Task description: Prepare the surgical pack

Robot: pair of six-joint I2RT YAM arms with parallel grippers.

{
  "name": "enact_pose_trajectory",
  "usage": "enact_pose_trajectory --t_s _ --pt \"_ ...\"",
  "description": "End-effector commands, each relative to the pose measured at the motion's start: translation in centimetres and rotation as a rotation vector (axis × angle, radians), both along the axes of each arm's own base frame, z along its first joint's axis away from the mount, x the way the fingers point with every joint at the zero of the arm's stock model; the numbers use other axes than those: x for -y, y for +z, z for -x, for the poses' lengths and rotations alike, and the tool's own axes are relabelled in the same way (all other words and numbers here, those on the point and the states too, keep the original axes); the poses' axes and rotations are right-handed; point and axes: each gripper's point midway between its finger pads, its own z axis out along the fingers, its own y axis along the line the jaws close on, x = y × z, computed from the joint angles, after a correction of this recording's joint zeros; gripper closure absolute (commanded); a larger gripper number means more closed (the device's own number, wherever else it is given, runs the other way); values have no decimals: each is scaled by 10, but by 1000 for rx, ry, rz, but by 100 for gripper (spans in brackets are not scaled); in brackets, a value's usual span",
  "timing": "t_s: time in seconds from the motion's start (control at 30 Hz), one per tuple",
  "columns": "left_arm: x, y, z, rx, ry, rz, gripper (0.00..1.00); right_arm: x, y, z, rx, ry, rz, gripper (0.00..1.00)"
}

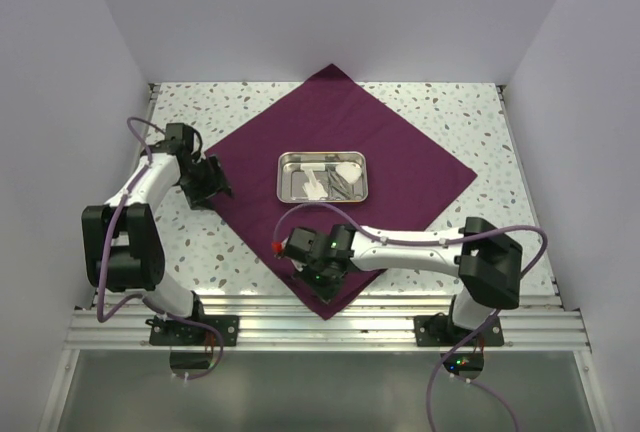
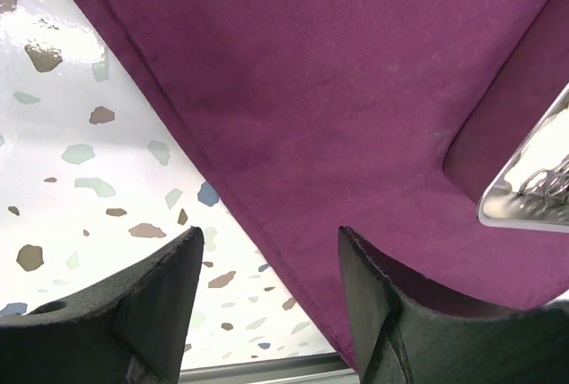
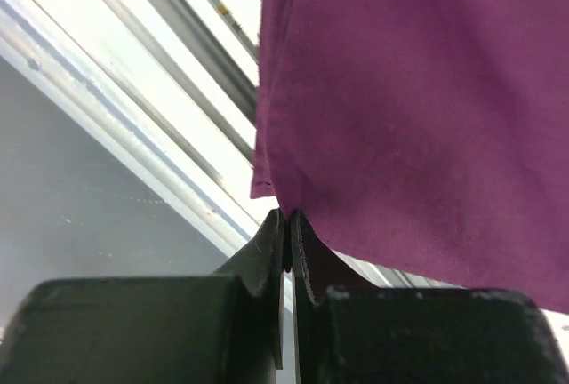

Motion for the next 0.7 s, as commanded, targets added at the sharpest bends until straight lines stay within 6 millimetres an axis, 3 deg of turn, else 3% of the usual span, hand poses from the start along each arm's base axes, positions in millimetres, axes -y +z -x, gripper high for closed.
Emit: enact_pose_trajectory --t_s 0.0,0.2,0.37,0.47,0.53,0.67 --pt "0 16 -3 69 -23 3 34 -16 -1 18 -41 22 -54 100" --pt "1 16 4 67 -25 8 34 -14 -6 45 -73 95 -18 100" --pt "2 15 5 68 -28 9 34 0 -9 44 -38 69 0 100" --pt "3 14 7 65 -29 16 34 -2 -15 41 -29 61 14 93" --pt "5 13 9 61 -31 24 34 -6 -18 37 -9 51 11 76" --pt "4 14 12 66 -35 20 34 -10 -17 35 5 54 7 68"
